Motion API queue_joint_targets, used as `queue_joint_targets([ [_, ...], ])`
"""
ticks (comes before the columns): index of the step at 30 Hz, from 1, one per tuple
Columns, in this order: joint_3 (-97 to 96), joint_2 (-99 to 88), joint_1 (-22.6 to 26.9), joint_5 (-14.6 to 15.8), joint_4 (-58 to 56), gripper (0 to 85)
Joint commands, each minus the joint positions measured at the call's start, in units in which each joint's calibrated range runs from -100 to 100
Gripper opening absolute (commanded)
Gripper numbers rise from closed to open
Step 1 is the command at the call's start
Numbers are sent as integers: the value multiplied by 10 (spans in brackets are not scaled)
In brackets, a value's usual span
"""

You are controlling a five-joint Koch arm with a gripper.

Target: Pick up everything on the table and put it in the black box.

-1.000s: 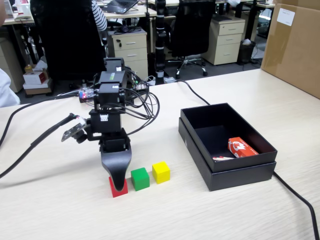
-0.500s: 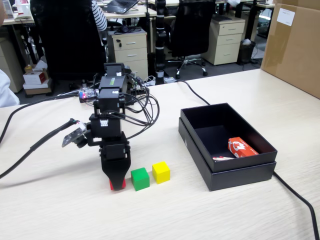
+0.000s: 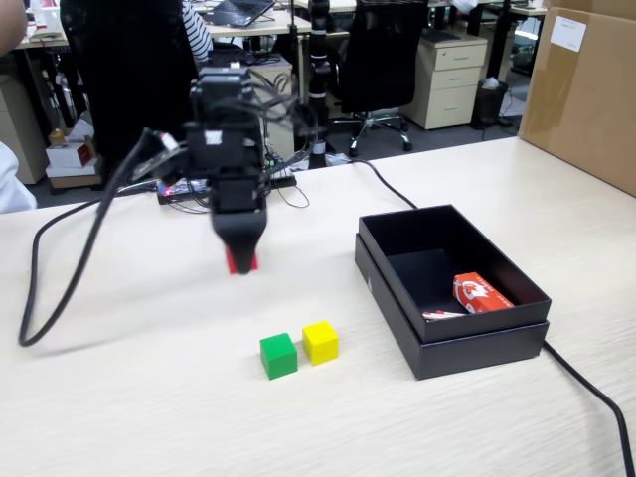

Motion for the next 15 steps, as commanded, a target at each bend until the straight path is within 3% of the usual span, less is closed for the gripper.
queue_joint_targets([
  [1, -20, -150, 52, 31, 1, 9],
  [6, -30, -155, 135, 68, 1, 9],
  [9, 49, -22, 174, 90, 2, 9],
  [15, 175, 193, 190, 102, 2, 9],
])
